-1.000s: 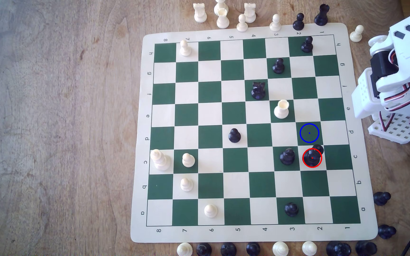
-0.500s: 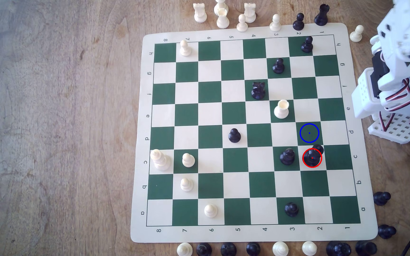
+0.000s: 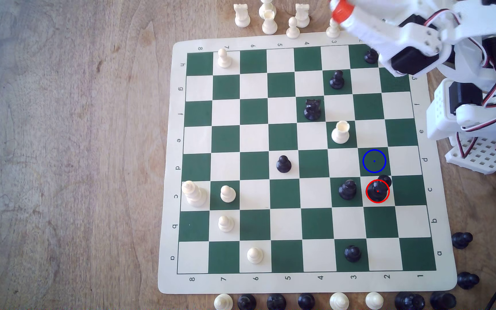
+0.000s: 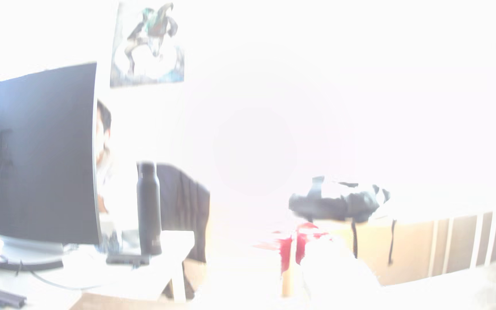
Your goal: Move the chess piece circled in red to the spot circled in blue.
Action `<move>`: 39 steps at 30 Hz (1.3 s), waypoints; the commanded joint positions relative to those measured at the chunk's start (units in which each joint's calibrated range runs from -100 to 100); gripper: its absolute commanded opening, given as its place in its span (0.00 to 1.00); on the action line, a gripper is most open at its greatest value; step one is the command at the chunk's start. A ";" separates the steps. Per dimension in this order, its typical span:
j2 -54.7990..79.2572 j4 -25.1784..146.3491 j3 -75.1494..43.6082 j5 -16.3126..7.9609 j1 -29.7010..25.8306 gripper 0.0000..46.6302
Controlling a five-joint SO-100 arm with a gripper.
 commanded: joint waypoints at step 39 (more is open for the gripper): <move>27.47 74.92 -35.24 1.37 -24.72 0.31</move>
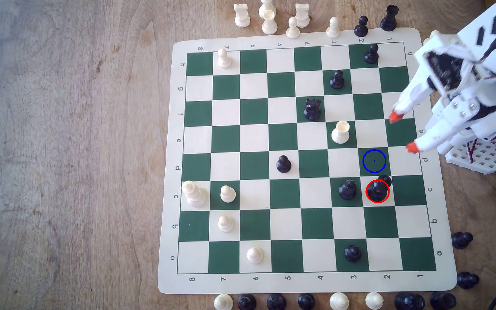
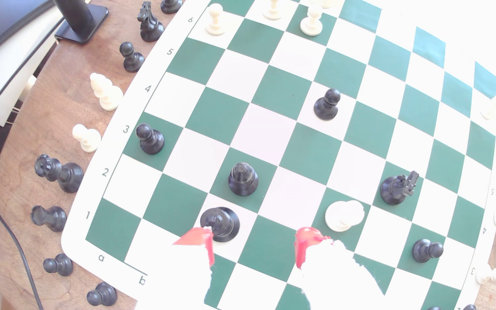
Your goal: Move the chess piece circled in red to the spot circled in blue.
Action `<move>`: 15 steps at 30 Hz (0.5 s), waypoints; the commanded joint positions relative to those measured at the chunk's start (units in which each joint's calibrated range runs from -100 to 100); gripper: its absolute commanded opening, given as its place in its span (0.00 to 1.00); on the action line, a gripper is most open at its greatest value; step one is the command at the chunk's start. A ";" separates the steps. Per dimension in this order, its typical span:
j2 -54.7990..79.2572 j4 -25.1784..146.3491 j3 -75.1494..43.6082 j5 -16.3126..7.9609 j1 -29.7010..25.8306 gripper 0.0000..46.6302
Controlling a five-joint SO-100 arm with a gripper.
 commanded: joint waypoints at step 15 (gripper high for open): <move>10.66 -10.78 13.23 -2.69 -9.78 0.25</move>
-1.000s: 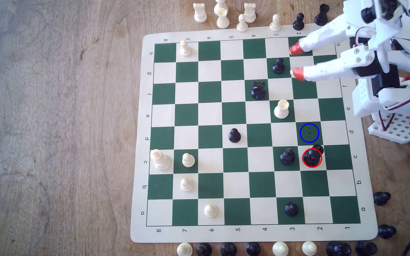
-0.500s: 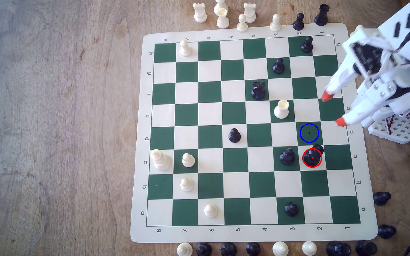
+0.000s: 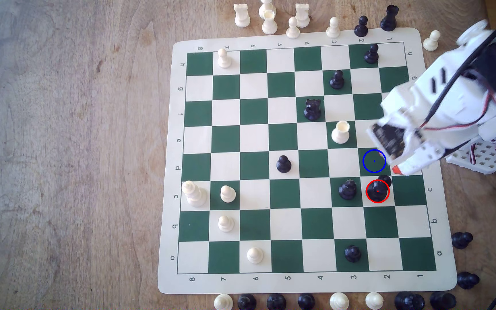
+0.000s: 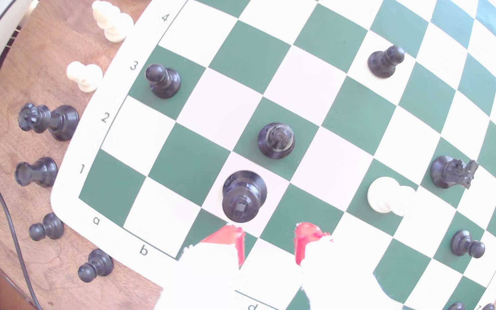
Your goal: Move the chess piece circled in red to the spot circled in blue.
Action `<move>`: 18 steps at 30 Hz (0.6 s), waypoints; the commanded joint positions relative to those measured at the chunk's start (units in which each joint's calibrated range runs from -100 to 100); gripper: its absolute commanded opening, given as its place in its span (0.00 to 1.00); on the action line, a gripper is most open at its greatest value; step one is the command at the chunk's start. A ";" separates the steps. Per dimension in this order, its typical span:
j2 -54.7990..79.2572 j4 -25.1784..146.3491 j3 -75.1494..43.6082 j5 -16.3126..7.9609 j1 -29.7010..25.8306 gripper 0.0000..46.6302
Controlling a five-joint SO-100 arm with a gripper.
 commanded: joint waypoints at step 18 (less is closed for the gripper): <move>5.36 -7.49 4.84 -2.20 -3.92 0.33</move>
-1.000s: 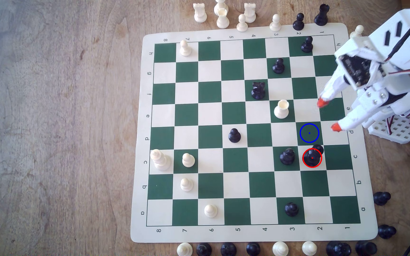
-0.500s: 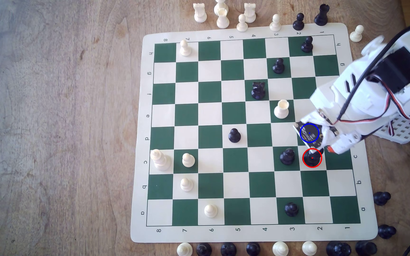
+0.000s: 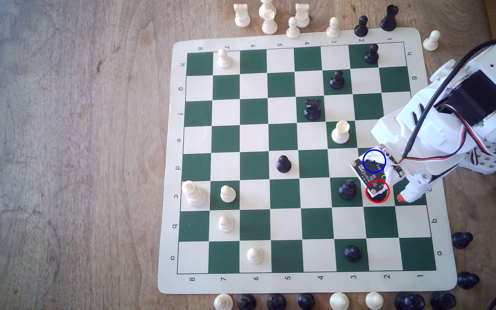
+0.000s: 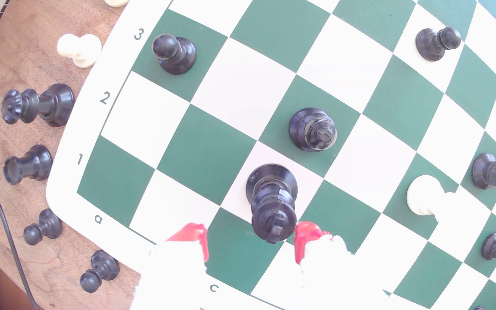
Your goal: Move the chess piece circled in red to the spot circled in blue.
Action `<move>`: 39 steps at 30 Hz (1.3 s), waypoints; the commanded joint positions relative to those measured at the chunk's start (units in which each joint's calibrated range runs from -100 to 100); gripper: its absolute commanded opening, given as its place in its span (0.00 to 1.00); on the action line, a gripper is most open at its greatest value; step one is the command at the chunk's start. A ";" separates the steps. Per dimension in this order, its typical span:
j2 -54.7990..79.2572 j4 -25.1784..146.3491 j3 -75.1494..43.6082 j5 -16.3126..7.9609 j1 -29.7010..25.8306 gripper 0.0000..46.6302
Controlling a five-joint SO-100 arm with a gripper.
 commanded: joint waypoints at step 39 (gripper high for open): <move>9.50 -6.95 0.95 0.44 0.75 0.22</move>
